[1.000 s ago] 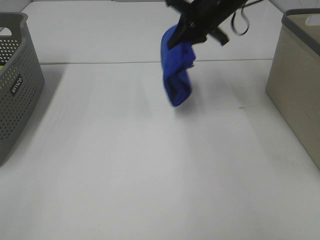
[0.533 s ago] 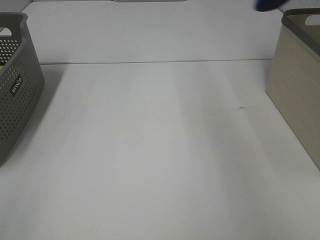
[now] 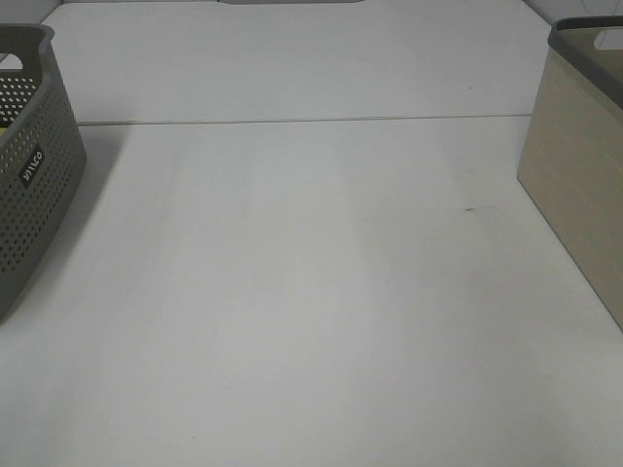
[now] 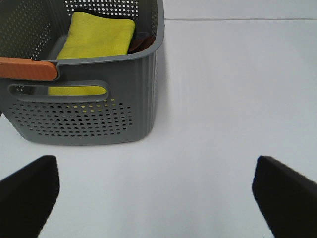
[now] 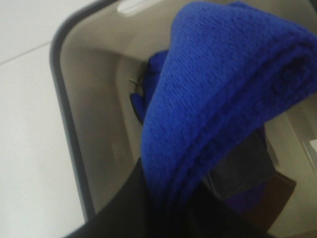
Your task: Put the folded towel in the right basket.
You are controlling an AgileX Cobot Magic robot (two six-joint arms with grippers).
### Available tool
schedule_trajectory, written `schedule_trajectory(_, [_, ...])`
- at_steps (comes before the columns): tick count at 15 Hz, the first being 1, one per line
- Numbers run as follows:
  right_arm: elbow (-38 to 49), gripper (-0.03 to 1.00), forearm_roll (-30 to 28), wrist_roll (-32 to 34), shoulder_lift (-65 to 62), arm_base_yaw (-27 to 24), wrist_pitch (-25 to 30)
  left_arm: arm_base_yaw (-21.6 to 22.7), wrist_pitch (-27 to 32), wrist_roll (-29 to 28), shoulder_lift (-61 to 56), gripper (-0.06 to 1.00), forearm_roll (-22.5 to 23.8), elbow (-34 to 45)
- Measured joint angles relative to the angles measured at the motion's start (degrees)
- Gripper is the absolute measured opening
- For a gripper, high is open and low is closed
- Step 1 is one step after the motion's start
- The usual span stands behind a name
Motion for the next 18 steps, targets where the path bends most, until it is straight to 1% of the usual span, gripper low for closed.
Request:
schedule_trajectory(1, [1.49, 0.10, -0.80, 0.00, 0.69, 0.00, 0.11, 0.00, 0.00, 0.00, 0.00, 0.99, 0.00, 0.00])
schedule_trajectory(2, [2.41, 0.14, -1.95, 0.06, 1.60, 0.00, 0.06, 0.00, 0.00, 0.00, 0.00, 0.99, 0.00, 0.00])
schedule_trajectory(3, [2.58, 0.31, -2.86, 0.29, 2.52, 0.00, 0.06, 0.00, 0.00, 0.00, 0.00, 0.99, 0.00, 0.00])
schedule_trajectory(5, [2.64, 0.77, -3.55, 0.23, 3.15, 0.00, 0.00, 0.00, 0.00, 0.00, 0.00, 0.99, 0.00, 0.00])
schedule_trajectory(6, [2.64, 0.92, -3.55, 0.23, 3.15, 0.00, 0.00, 0.00, 0.00, 0.00, 0.00, 0.99, 0.00, 0.00])
schedule_trajectory(7, [2.52, 0.96, -3.44, 0.29, 3.15, 0.29, 0.00, 0.00, 0.00, 0.00, 0.00, 0.99, 0.00, 0.00])
schedule_trajectory(8, [2.29, 0.96, -3.44, 0.46, 3.15, 0.80, 0.00, 0.00, 0.00, 0.00, 0.00, 0.99, 0.00, 0.00])
schedule_trajectory(9, [1.32, 0.97, -3.55, 0.97, 3.21, 2.46, 0.06, 0.00, 0.00, 0.00, 0.00, 0.99, 0.00, 0.00])
schedule_trajectory(10, [0.00, 0.97, -4.58, 2.06, 3.21, 5.16, 0.00, 0.00, 0.00, 0.00, 0.00, 0.99, 0.00, 0.00])
schedule_trajectory(14, [-1.66, 0.97, -12.55, 7.22, 2.69, 21.03, -0.06, 0.00, 0.00, 0.00, 0.00, 0.99, 0.00, 0.00])
schedule_trajectory(15, [-1.66, 0.97, -13.06, 7.68, 2.18, 23.95, -0.06, 0.00, 0.00, 0.00, 0.00, 0.99, 0.00, 0.00])
schedule_trajectory(16, [-1.66, 0.97, -12.95, 7.79, 1.43, 25.50, -0.06, 0.00, 0.00, 0.00, 0.00, 0.99, 0.00, 0.00])
schedule_trajectory(18, [-0.74, 0.97, -13.46, 9.34, -1.43, 26.41, -0.06, 0.00, 0.00, 0.00, 0.00, 0.99, 0.00, 0.00])
